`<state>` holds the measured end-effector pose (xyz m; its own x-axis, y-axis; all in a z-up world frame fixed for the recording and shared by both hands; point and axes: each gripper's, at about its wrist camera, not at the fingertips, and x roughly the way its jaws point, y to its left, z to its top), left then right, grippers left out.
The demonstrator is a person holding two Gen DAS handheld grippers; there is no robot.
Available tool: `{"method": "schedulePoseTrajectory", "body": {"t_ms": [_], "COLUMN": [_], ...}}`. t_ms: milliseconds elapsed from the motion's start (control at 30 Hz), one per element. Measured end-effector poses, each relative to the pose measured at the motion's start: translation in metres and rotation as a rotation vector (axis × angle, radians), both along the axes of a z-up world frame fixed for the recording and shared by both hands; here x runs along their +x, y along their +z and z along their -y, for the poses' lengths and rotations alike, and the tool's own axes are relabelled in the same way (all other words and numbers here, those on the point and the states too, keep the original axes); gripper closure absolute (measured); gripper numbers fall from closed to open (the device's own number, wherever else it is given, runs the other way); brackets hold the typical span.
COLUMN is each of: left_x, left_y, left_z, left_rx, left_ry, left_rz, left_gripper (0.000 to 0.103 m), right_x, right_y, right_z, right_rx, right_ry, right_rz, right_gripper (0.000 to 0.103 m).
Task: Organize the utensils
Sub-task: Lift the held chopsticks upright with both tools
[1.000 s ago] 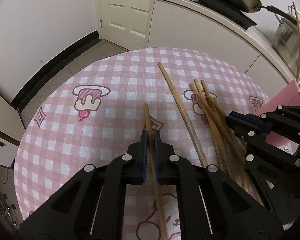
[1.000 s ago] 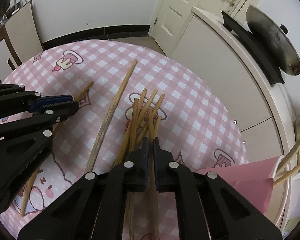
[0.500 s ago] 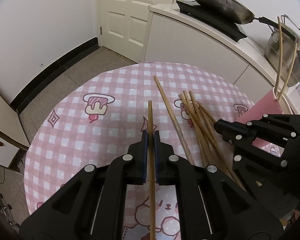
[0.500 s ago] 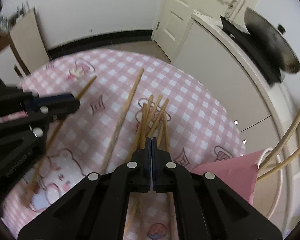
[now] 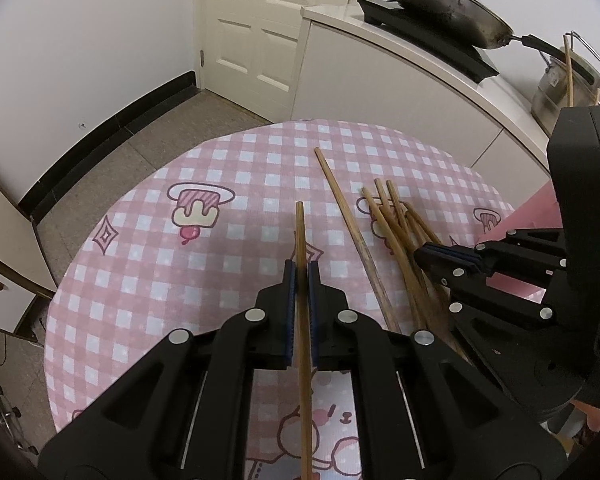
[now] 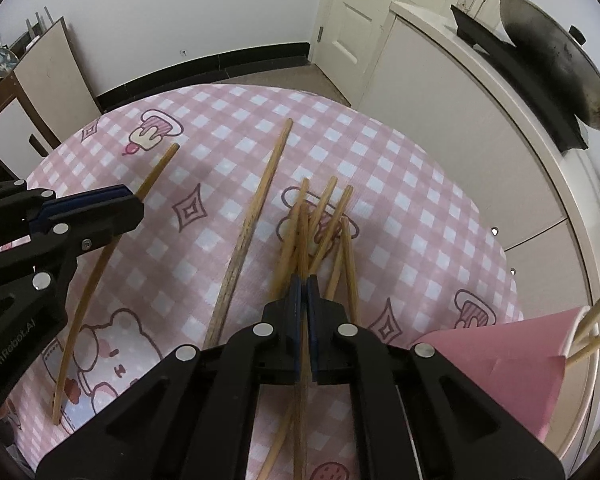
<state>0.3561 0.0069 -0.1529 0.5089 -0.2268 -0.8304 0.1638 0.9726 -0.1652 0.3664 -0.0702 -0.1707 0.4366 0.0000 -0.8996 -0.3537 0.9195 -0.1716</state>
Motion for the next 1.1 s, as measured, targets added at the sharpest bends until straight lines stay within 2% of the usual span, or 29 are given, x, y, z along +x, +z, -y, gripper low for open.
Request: {"method": "schedulePoseTrajectory", "body": {"t_ms": [100, 300, 600, 700, 767, 967, 1100], "left_x": [0.001, 0.001, 0.003, 0.003, 0.003, -0.005, -0.017], "left_y": [-0.002, -0.002, -0.003, -0.003, -0.002, 0.012, 0.035], "left_z": [0.0, 0.0, 0.001, 0.002, 0.002, 0.0, -0.001], "left_rx": [-0.002, -0.002, -0.004, -0.004, -0.006, -0.029, -0.055], "left_ry": [-0.002, -0.001, -0.01, -0.009, -0.01, -0.015, -0.018], "left_rz": [-0.003, -0.003, -0.008, -0.01, -0.008, 0.011, 0.054], "left_gripper": [0.097, 0.097, 0.097, 0.097, 0.097, 0.097, 0.097], "right_x": [-0.001, 0.0, 0.005, 0.007, 0.005, -0.01, -0.029], "right_y": [0.003, 0.004, -0.002, -0.003, -0.002, 0.021, 0.052], "right_z": [-0.002, -0.001, -0.001, -0.001, -0.002, 0.001, 0.006], "right_rx": [-0.016, -0.046, -0.03, -0.04, -0.038, 0.002, 0.06], "right_ry": [0.009, 0.0, 0.011, 0.013, 0.017, 0.018, 0.029], "right_rz": [0.011, 0.026, 0.002, 0.002, 0.012, 0.087, 0.163], "right_gripper": [0.099, 0.084, 0.085, 0.098, 0.098, 0.099, 0.099]}}
